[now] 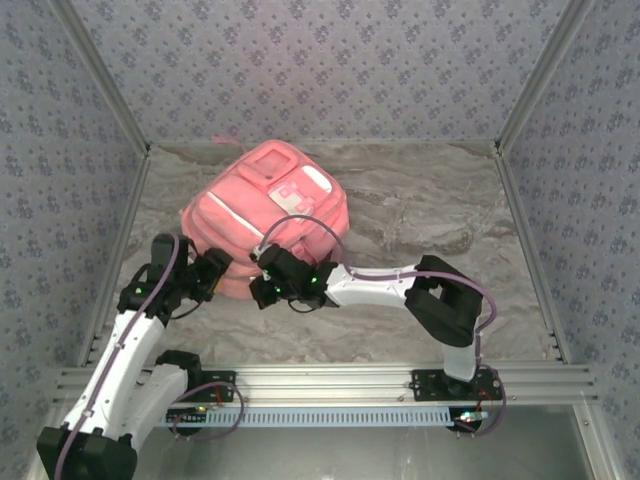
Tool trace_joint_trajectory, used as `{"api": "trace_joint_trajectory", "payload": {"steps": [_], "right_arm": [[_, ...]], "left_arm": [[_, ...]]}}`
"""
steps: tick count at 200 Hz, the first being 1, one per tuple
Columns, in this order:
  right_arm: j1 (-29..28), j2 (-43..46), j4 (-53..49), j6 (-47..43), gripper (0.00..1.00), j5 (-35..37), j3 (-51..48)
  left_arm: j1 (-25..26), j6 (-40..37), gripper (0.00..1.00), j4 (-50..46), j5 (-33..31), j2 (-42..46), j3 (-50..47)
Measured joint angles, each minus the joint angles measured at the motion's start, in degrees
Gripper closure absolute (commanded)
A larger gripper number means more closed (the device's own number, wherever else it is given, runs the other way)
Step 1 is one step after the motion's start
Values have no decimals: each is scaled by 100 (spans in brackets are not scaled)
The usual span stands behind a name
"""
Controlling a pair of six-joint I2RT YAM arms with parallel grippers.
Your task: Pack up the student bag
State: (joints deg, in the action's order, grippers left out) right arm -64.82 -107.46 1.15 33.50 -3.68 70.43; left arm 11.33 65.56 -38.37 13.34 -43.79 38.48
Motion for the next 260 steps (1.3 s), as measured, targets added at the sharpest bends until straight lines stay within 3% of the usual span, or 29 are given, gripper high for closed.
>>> {"api": "trace_joint_trajectory", "payload": {"steps": [27,55,97,127,260], "right_arm": [[0,0,0,20,100,-2,0],[-15,0,-4,20,100,-2,0],[-22,0,-31,13,100,26,0],[-22,22,-61,-35,100,140,-57],[507,693,-87,-142,100,291,-1121]], "left_arm": [[214,81,43,140,-52,-59,-72],[229,181,53,356,-138,-291,-192],[229,249,85,660,-278,-831,-146],[229,269,100,688,-376,-1001,-26],[-48,157,100,599,-328,-876,120]]}}
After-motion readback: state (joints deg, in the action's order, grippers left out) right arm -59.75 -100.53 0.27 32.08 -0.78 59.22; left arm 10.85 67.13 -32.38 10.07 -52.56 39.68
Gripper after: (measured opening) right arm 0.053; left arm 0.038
